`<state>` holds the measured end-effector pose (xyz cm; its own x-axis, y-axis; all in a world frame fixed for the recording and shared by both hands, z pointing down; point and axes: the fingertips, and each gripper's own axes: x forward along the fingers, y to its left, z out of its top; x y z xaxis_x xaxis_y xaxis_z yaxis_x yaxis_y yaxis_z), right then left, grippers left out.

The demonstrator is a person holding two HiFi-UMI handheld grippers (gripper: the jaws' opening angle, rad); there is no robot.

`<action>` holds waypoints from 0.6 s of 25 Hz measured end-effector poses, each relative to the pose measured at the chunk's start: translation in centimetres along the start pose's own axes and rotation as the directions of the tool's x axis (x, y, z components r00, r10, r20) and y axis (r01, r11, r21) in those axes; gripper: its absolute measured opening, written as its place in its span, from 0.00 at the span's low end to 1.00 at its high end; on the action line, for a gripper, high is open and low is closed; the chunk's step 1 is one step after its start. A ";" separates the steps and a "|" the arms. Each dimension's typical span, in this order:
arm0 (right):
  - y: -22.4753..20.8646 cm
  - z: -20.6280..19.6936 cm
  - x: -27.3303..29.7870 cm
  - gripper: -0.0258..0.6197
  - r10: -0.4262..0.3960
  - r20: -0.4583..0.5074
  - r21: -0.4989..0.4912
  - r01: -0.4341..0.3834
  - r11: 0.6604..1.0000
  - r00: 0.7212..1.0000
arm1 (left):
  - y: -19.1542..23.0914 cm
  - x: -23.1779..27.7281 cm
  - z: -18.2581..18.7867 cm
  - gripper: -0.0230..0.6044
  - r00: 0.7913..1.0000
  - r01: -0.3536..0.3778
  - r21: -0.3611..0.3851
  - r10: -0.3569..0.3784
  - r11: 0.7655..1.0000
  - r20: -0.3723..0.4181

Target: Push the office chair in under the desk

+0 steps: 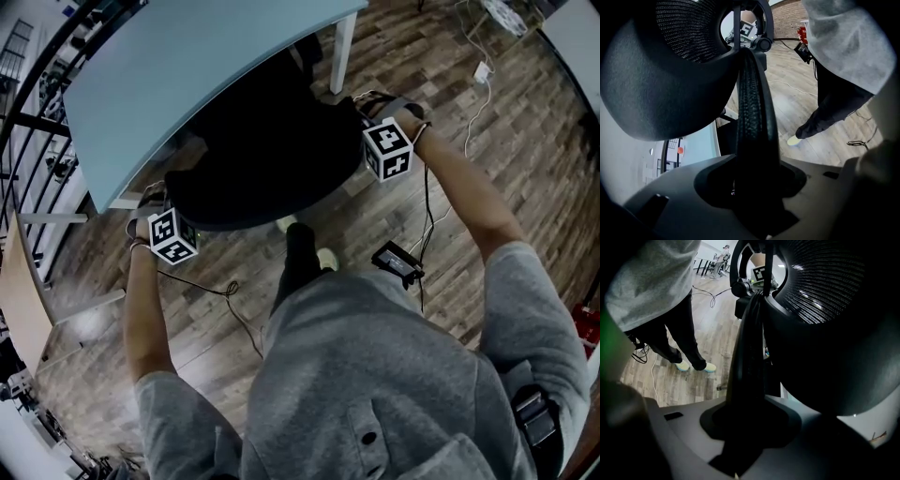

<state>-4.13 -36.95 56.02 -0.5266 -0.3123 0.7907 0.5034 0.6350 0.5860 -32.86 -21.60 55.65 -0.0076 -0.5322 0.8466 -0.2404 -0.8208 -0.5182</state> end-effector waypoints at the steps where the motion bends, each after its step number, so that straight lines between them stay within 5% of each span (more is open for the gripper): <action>1: -0.2 -0.1 0.1 0.23 -0.005 0.003 0.000 0.005 1.000 1.000 | 0.2 0.0 0.2 0.35 1.000 0.001 0.000 -0.001 1.000 0.004; 15: -3.1 -1.7 1.9 0.23 -0.015 -0.002 -0.012 0.015 1.000 1.000 | 3.1 1.6 0.1 0.34 1.000 0.014 -0.012 -0.014 1.000 0.021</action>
<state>-5.48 -40.75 55.96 -0.5326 -0.3229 0.7823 0.5035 0.6221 0.5996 -33.57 -25.00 55.35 0.0162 -0.5248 0.8510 -0.2517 -0.8259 -0.5045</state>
